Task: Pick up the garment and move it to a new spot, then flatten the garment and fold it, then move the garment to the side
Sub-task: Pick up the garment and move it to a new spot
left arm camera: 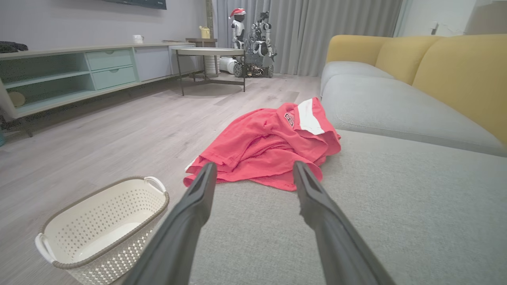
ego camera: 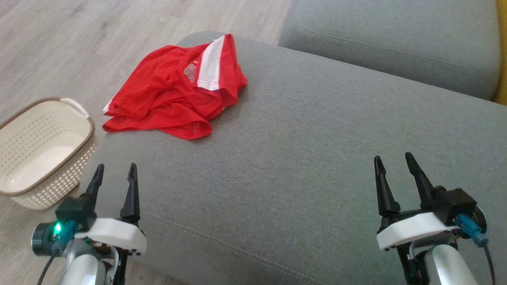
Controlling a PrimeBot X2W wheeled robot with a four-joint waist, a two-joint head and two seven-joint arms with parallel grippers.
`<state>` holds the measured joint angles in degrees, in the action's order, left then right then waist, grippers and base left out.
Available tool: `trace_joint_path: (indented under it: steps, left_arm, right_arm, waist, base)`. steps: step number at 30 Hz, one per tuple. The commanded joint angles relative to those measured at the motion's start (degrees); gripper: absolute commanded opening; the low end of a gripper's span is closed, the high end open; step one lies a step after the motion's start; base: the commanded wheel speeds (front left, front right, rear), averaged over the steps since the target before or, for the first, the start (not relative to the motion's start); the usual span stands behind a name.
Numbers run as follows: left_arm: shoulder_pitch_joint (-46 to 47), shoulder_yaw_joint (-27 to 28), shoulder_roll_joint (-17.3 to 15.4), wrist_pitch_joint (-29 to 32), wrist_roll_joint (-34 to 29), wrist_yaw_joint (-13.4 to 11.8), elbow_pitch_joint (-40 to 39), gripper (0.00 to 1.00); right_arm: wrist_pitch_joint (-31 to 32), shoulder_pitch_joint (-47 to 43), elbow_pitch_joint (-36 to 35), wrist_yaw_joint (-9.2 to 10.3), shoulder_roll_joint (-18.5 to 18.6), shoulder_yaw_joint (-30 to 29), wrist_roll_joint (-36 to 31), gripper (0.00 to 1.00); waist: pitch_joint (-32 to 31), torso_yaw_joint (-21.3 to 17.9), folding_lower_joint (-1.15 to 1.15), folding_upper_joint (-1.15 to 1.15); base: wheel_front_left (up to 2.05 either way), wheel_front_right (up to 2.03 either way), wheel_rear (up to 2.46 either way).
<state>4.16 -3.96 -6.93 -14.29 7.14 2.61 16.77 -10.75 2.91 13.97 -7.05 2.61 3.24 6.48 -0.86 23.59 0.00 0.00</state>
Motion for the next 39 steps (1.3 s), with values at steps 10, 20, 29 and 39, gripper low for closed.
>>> trace_joint_path:
  steps: [10, 20, 29, 39]
  left_arm:
    - [3.1, 3.0, 0.0, -0.7, -0.9, 0.6, -2.3, 1.00]
    - [4.5, 3.4, 1.1, -0.7, -0.9, 1.2, -2.3, 1.00]
    - [16.0, 4.2, 0.2, -0.7, 1.1, 3.2, -1.2, 1.00]
    - [34.3, 3.5, -4.2, -0.7, 4.5, 4.6, 14.3, 1.00]
  right_arm:
    - [0.4, 2.3, -2.7, -0.44, 0.3, 1.3, -0.1, 1.00]
    - [1.2, 2.7, -3.4, -0.44, 0.3, 1.0, -0.4, 1.00]
    - [4.3, 6.4, -7.4, -0.44, 0.3, 0.7, -3.4, 1.00]
    - [7.3, 11.0, -12.1, -0.44, 0.6, 0.1, -6.0, 1.00]
  waist:
    - [0.5, 2.5, 0.00, 0.00]
    - [1.8, 2.1, 0.00, 0.00]
    - [10.8, -2.0, 0.00, 0.00]
    - [20.5, -9.2, 0.00, 0.00]
  base:
    - [0.00, 0.00, 0.00]
    - [0.00, 0.00, 0.00]
    - [0.00, 0.00, 0.00]
    - [0.00, 0.00, 0.00]
